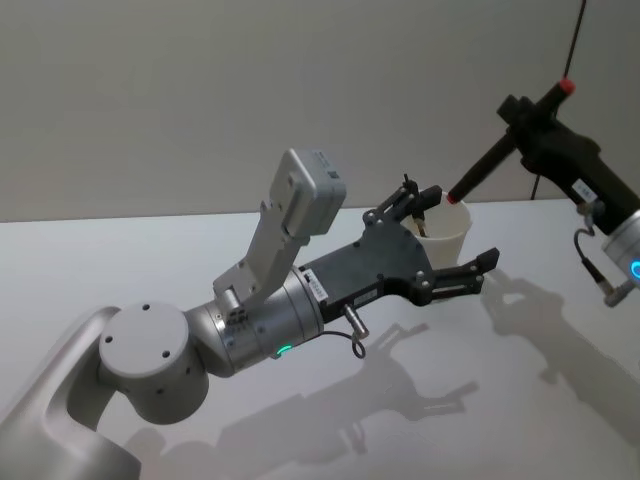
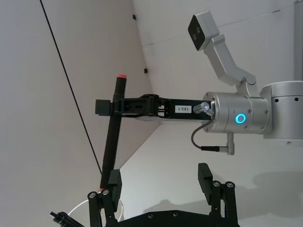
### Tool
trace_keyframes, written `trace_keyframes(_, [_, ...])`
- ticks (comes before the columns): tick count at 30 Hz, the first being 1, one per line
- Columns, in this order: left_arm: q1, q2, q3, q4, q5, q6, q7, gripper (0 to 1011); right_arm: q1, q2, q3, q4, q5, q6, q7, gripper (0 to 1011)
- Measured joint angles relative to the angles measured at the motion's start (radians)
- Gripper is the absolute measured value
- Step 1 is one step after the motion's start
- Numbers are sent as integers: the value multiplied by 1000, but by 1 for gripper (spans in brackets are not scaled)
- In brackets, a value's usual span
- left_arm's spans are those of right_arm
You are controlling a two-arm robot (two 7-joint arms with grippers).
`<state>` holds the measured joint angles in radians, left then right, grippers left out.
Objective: Place the pen into the pen holder.
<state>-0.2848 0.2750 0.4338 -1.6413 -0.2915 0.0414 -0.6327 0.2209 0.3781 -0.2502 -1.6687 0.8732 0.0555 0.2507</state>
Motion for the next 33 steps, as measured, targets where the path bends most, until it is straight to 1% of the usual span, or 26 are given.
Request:
trace_keyframes(1, [0,0,0,0,0,0,0,1001,11,-4,-3,12,-19,-5,13,200])
trace_keyframes(3, [0,0,0,0,0,0,0,1001,23,-10,-7,30,-42,-11,28,199])
trace_keyframes(11, [0,0,0,0,0,0,0,1001,52,-28,-23,77,-107,-26,74,199])
trace_keyframes(16, [0,0,0,0,0,0,0,1001,61,-35,-32,95,-142,-33,95,200])
trace_keyframes(17, [0,0,0,0,0,0,0,1001,63,-37,-35,99,-154,-36,100,199])
trace_keyframes(20, [0,0,0,0,0,0,0,1001,65,-40,-40,105,-172,-40,106,200])
trace_keyframes(26, [0,0,0,0,0,0,0,1001,66,-47,-52,115,-226,-66,109,200])
trace_keyframes(27, [0,0,0,0,0,0,0,1001,66,-47,-52,115,-226,-66,109,200])
trace_keyframes(33, [0,0,0,0,0,0,0,1001,60,-51,-62,119,-271,-102,87,199])
